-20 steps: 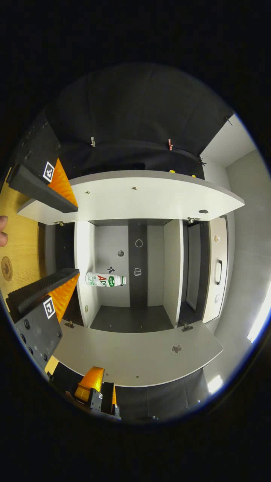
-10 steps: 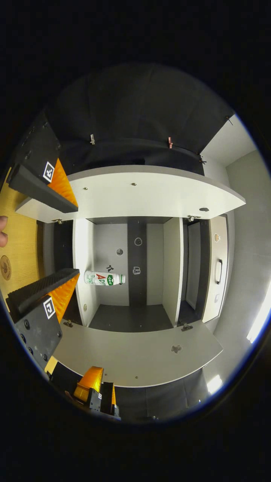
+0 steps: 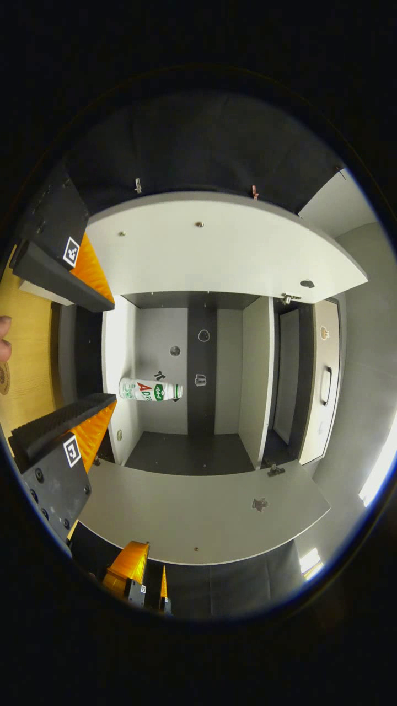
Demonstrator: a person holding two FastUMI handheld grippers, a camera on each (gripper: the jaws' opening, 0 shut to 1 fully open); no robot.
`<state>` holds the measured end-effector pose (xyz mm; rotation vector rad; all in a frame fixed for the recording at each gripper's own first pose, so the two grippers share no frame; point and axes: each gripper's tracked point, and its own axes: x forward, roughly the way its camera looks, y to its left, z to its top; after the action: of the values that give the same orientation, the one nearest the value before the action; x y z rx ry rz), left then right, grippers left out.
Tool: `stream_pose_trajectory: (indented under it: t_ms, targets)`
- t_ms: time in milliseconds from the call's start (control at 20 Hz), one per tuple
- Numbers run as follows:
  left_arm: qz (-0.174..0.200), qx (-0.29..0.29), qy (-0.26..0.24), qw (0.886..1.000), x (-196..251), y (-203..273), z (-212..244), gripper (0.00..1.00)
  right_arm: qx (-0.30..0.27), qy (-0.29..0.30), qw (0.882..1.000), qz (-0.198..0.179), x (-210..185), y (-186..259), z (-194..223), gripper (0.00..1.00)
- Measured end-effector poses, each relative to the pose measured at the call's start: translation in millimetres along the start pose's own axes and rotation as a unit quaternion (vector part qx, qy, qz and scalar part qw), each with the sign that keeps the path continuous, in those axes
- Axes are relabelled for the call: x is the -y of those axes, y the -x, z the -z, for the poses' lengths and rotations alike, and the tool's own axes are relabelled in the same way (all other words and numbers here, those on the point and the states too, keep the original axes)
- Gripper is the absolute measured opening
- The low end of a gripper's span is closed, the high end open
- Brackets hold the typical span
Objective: Grasp the bottle in the cabinet with the left hand and place it on the coaster, then close the right door with the right hand and the left door with the left hand.
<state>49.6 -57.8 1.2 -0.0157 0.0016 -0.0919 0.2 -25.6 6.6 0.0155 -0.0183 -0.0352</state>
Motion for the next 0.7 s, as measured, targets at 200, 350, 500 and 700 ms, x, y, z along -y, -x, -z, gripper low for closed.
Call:
stream_pose_trajectory:
  t_ms: [200, 350, 500, 700]
  targets:
    - [0.024, 0.003, 0.004, 1.0, 33.5, -31.6, -3.4, 0.94, -0.003, -0.002, 1.0, 0.01, 21.7, 0.7, 0.7, 0.97]
    - [0.037, 0.001, 0.007, 0.999, 55.9, -60.3, -3.6, 0.95, -0.004, -0.015, 1.0, 0.024, 43.4, 2.7, 1.3, 0.98]
    - [0.049, -0.006, 0.018, 0.999, 74.9, -91.9, 1.7, 0.95, -0.003, -0.023, 0.999, 0.029, 58.1, 5.8, 1.8, 0.97]
    - [0.052, -0.022, 0.023, 0.998, 89.8, -137.1, 13.6, 0.95, -0.008, -0.015, 0.999, 0.032, 74.5, 7.8, 8.2, 0.98]
